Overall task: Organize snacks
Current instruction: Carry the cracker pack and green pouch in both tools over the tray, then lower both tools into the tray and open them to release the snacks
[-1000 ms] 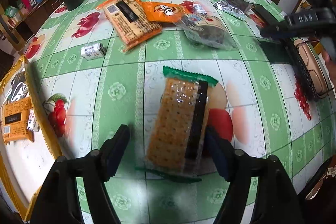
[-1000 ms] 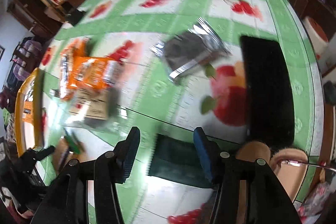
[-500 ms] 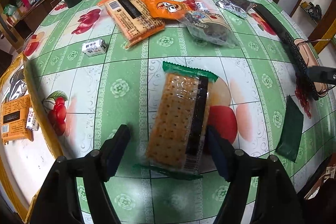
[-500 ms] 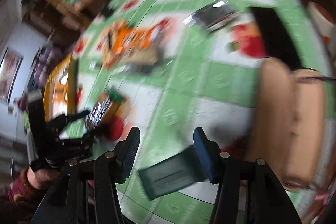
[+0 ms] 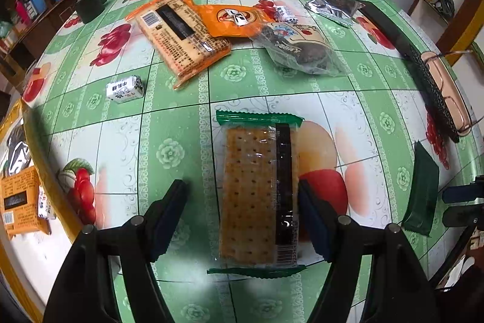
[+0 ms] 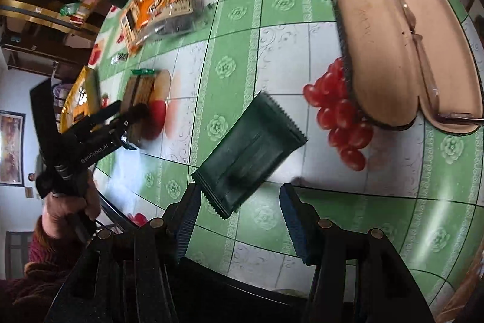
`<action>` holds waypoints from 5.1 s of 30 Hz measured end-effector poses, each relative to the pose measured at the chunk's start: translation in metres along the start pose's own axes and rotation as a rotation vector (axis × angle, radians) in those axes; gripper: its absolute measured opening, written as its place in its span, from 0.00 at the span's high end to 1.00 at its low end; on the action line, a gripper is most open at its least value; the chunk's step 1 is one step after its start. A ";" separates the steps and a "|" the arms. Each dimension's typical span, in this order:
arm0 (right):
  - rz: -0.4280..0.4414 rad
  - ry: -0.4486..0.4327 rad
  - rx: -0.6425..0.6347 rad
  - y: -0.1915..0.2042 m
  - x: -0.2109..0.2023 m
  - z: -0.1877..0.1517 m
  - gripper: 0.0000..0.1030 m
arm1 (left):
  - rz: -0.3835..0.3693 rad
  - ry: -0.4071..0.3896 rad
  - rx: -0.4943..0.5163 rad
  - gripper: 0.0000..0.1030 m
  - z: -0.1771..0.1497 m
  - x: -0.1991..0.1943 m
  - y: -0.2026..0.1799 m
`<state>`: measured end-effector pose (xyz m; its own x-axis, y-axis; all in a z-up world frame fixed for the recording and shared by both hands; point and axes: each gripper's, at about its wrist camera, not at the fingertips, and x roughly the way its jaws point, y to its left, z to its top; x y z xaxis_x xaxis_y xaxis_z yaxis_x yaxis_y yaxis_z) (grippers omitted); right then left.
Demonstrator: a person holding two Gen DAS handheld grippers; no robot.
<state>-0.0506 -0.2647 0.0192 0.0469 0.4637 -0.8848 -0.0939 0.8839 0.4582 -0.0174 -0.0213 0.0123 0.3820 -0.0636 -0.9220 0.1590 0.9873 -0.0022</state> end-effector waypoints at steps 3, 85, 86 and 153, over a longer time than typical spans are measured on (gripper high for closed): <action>-0.034 0.008 0.002 0.006 0.008 -0.001 0.44 | -0.001 -0.003 0.014 0.34 -0.001 -0.001 0.001; 0.013 -0.179 -0.516 0.180 0.051 0.025 0.53 | 0.087 -0.260 -0.524 0.55 -0.090 -0.120 0.154; 0.016 -0.177 -0.521 0.183 0.051 0.025 0.53 | 0.087 -0.260 -0.530 0.55 -0.092 -0.120 0.156; 0.089 0.010 -0.666 0.346 0.182 0.055 0.52 | 0.163 -0.209 -0.614 0.55 -0.126 -0.089 0.223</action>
<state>-0.0202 0.1291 0.0217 0.0019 0.5296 -0.8483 -0.6909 0.6140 0.3818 -0.1309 0.2233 0.0454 0.5353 0.1272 -0.8351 -0.4391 0.8864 -0.1464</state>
